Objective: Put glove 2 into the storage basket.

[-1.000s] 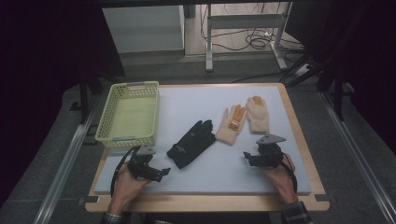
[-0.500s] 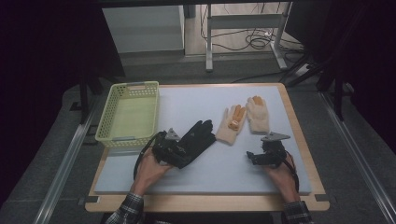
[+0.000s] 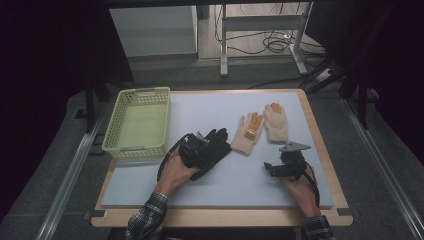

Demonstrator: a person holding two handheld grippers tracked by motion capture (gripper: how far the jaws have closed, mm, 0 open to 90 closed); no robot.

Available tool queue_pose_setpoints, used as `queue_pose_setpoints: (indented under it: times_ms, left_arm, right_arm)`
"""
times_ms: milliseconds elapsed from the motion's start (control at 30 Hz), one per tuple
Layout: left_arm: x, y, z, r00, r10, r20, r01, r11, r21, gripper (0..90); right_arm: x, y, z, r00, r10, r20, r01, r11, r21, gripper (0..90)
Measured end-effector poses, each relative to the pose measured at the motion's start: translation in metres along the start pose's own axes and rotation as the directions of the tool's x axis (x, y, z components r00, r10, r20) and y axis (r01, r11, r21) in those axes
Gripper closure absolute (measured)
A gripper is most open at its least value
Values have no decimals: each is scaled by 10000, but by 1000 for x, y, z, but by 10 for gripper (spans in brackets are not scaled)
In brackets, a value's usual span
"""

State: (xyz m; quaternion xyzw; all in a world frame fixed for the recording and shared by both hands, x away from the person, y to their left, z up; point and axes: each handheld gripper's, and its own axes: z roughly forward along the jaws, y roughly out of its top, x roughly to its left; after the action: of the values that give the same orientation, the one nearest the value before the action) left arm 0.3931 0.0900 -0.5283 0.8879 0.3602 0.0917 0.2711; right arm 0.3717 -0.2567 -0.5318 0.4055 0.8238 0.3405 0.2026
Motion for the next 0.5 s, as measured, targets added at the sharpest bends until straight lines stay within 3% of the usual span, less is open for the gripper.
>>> queue_pose_setpoints:
  times_ms: [100, 200, 433, 500]
  left_arm:
    - [-3, -1, 2, 9994, 146, -320, -144, 9999, 70, 0]
    - [4, -2, 3, 9993, -296, -207, 299, 9995, 115, 0]
    - [3, -1, 2, 9988, -462, -192, 467, 9984, 304, 5]
    - [4, 2, 0, 9985, -509, -213, 519, 9976, 451, 46]
  right_arm:
    - [0, 0, 0, 10000, -34, 32, 34, 10000, -10, 122]
    - [1, 0, 0, 10000, -53, 65, 53, 10000, -35, 122]
    - [2, 0, 0, 9999, -104, 112, 104, 9999, -40, 122]
    - [2, 0, 0, 9998, -141, 141, 142, 9999, -54, 122]
